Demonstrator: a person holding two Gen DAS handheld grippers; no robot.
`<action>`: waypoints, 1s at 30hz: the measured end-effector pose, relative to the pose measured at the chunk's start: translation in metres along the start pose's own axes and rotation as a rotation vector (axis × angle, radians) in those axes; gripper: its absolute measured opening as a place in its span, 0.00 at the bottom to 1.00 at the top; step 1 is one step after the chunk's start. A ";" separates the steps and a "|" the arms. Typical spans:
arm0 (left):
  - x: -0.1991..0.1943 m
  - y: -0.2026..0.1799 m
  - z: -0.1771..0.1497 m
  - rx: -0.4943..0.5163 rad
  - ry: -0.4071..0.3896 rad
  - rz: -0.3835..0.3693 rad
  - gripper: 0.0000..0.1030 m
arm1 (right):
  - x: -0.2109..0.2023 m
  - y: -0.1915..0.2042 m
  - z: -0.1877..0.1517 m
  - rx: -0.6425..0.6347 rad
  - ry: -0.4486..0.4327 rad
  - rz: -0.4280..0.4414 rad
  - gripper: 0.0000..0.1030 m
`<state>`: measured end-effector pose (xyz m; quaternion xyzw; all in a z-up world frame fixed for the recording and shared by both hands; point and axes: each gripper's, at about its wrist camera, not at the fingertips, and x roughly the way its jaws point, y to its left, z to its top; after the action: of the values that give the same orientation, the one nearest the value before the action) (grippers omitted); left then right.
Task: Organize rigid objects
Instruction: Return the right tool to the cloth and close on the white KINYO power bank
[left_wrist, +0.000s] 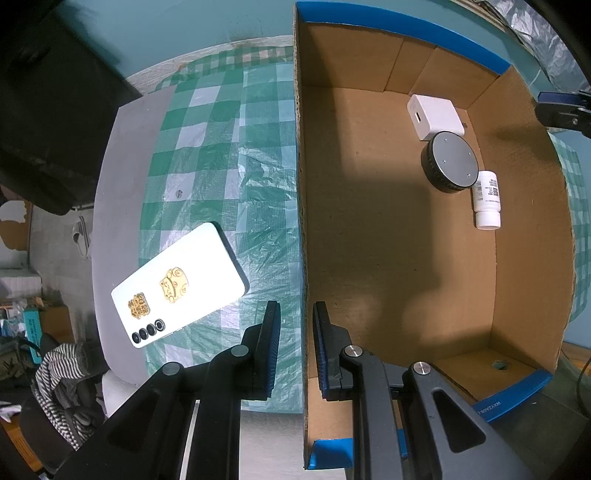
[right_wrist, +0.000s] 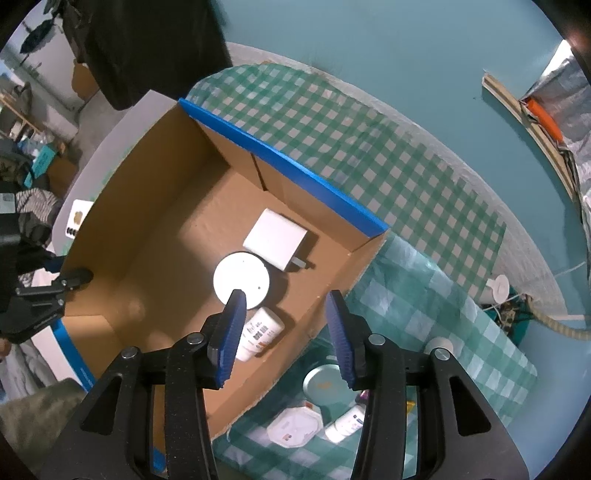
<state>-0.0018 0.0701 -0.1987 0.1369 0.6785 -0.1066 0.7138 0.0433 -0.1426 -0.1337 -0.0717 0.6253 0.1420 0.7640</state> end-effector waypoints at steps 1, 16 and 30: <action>0.000 0.000 0.000 0.000 0.000 0.000 0.17 | -0.002 -0.001 -0.001 0.002 -0.003 0.000 0.43; -0.001 0.000 0.001 0.004 0.004 0.004 0.17 | -0.031 -0.027 -0.017 0.049 -0.041 -0.032 0.50; -0.002 -0.002 0.001 0.003 0.005 0.011 0.17 | -0.012 -0.089 -0.054 0.174 0.005 -0.068 0.51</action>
<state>-0.0013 0.0675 -0.1971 0.1422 0.6793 -0.1033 0.7125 0.0183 -0.2441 -0.1391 -0.0265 0.6342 0.0610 0.7703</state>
